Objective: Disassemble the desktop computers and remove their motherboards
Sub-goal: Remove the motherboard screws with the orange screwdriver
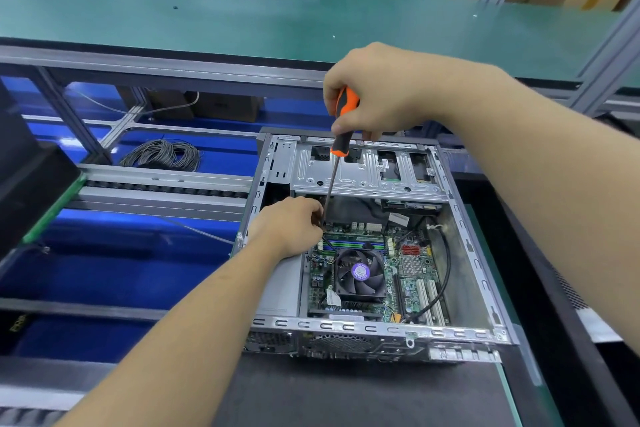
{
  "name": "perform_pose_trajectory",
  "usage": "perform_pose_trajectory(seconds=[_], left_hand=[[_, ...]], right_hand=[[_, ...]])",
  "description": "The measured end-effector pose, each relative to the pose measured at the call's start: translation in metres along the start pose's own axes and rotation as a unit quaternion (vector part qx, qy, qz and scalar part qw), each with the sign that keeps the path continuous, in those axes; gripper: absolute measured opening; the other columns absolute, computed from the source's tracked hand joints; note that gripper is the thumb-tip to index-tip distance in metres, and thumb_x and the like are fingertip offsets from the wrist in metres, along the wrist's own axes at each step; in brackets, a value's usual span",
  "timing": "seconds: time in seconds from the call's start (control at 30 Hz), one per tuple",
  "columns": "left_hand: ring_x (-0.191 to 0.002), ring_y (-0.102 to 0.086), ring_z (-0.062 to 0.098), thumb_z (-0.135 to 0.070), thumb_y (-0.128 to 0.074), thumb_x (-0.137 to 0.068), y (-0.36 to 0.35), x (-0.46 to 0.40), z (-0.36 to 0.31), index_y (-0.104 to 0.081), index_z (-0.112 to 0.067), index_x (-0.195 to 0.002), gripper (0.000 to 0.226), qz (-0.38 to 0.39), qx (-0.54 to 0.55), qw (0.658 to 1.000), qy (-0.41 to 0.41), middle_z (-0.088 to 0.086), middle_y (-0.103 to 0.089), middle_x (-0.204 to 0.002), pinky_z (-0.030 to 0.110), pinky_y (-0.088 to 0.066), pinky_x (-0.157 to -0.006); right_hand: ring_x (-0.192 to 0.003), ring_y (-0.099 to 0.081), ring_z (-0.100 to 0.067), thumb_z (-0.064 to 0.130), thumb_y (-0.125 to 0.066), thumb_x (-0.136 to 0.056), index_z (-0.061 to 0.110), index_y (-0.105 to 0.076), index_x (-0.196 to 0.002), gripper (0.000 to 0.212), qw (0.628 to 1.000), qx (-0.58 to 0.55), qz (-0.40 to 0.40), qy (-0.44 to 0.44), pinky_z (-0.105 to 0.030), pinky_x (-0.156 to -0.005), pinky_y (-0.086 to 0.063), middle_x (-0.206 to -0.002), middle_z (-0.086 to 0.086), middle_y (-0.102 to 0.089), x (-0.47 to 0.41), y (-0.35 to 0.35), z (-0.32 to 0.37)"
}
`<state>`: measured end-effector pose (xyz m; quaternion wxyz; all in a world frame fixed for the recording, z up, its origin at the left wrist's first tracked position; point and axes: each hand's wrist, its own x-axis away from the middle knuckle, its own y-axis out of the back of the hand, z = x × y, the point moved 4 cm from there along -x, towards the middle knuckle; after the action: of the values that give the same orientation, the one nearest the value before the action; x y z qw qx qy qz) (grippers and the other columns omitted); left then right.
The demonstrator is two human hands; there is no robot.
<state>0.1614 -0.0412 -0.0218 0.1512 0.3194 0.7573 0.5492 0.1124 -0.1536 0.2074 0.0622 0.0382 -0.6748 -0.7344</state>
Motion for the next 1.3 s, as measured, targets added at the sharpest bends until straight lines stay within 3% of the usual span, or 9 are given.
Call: perform_pose_trajectory(seconds=[0.17, 0.27, 0.37, 0.57, 0.7, 0.97, 1.1, 1.2, 1.3], left_hand=[[-0.089, -0.064, 0.015, -0.029, -0.054, -0.075, -0.001, -0.001, 0.002, -0.063, -0.04, -0.103, 0.032, 0.017, 0.014, 1.0, 0.017, -0.016, -0.069, -0.096, 0.035, -0.056, -0.079], [-0.089, -0.063, 0.015, -0.03, -0.059, -0.074, -0.001, -0.003, 0.002, -0.063, -0.042, -0.108, 0.036, 0.028, 0.013, 0.999, 0.023, -0.016, -0.068, -0.098, 0.032, -0.054, -0.076], [-0.096, -0.063, 0.013, -0.035, -0.066, -0.074, -0.001, -0.004, 0.001, -0.063, -0.045, -0.114, 0.041, 0.037, 0.025, 0.999, 0.03, -0.02, -0.066, -0.105, 0.034, -0.055, -0.084], [-0.093, -0.063, 0.004, -0.044, -0.077, -0.079, 0.0, -0.01, 0.003, -0.066, -0.041, -0.122, 0.045, 0.033, 0.074, 0.996, 0.04, -0.025, -0.066, -0.095, 0.033, -0.052, -0.09], [-0.085, -0.061, -0.005, -0.05, -0.076, -0.081, 0.002, -0.007, 0.002, -0.07, -0.041, -0.116, 0.037, -0.023, 0.099, 0.995, 0.02, -0.028, -0.066, -0.084, 0.031, -0.054, -0.086], [-0.077, -0.063, 0.003, -0.049, -0.067, -0.09, 0.006, 0.001, -0.002, -0.076, -0.037, -0.088, 0.015, -0.06, 0.072, 0.996, -0.002, -0.022, -0.067, -0.077, 0.033, -0.056, -0.075], [-0.076, -0.063, 0.01, -0.046, -0.055, -0.097, 0.006, 0.004, -0.002, -0.066, -0.036, -0.077, 0.024, -0.054, 0.045, 0.998, 0.008, -0.014, -0.068, -0.077, 0.036, -0.056, -0.076], [-0.074, -0.06, 0.017, -0.039, -0.041, -0.097, 0.007, 0.006, -0.003, -0.057, -0.025, -0.076, 0.029, -0.051, 0.031, 0.997, 0.04, -0.008, -0.064, -0.076, 0.034, -0.052, -0.074], [-0.066, -0.053, 0.018, -0.031, -0.035, -0.094, 0.009, 0.009, -0.005, -0.044, -0.02, -0.068, 0.03, -0.073, 0.066, 0.994, 0.048, -0.003, -0.057, -0.069, 0.03, -0.041, -0.061]], right_hand=[[-0.056, -0.07, -0.009, 0.029, -0.072, -0.089, 0.022, -0.064, -0.09, 0.01, 0.999, -0.03, -0.029, -0.014, -0.025, -0.064, -0.053, -0.068, 0.013, -0.067, 0.012, 0.016, -0.007], [-0.053, -0.07, -0.007, 0.025, -0.071, -0.089, 0.022, -0.064, -0.089, 0.008, 0.996, -0.063, -0.053, -0.036, -0.025, -0.063, -0.054, -0.062, 0.011, -0.069, 0.029, 0.034, -0.023], [-0.055, -0.071, -0.008, 0.023, -0.072, -0.09, 0.021, -0.064, -0.088, 0.008, 0.99, -0.099, -0.079, -0.055, -0.026, -0.061, -0.057, -0.063, 0.013, -0.071, 0.053, 0.054, -0.039], [-0.065, -0.075, -0.021, 0.014, -0.072, -0.091, 0.01, -0.067, -0.093, 0.006, 0.961, -0.215, -0.139, -0.1, -0.028, -0.057, -0.061, -0.074, -0.011, -0.074, 0.098, 0.077, -0.071], [-0.067, -0.075, -0.023, 0.013, -0.072, -0.09, 0.011, -0.068, -0.092, 0.005, 0.951, -0.243, -0.159, -0.104, -0.029, -0.058, -0.061, -0.076, -0.013, -0.074, 0.116, 0.079, -0.078], [-0.067, -0.075, -0.021, 0.013, -0.07, -0.092, 0.011, -0.066, -0.09, 0.005, 0.949, -0.253, -0.158, -0.104, -0.027, -0.058, -0.061, -0.08, -0.015, -0.074, 0.125, 0.075, -0.069], [-0.064, -0.074, -0.019, 0.013, -0.07, -0.092, 0.01, -0.066, -0.091, 0.006, 0.952, -0.226, -0.167, -0.121, -0.029, -0.057, -0.061, -0.079, -0.015, -0.073, 0.13, 0.079, -0.072], [-0.059, -0.073, -0.018, 0.016, -0.071, -0.091, 0.012, -0.066, -0.088, 0.007, 0.964, -0.172, -0.155, -0.132, -0.029, -0.055, -0.061, -0.073, -0.009, -0.073, 0.13, 0.081, -0.074], [-0.053, -0.071, -0.011, 0.021, -0.071, -0.09, 0.017, -0.066, -0.087, 0.007, 0.978, -0.105, -0.109, -0.141, -0.027, -0.059, -0.059, -0.064, 0.0, -0.073, 0.124, 0.065, -0.073]])
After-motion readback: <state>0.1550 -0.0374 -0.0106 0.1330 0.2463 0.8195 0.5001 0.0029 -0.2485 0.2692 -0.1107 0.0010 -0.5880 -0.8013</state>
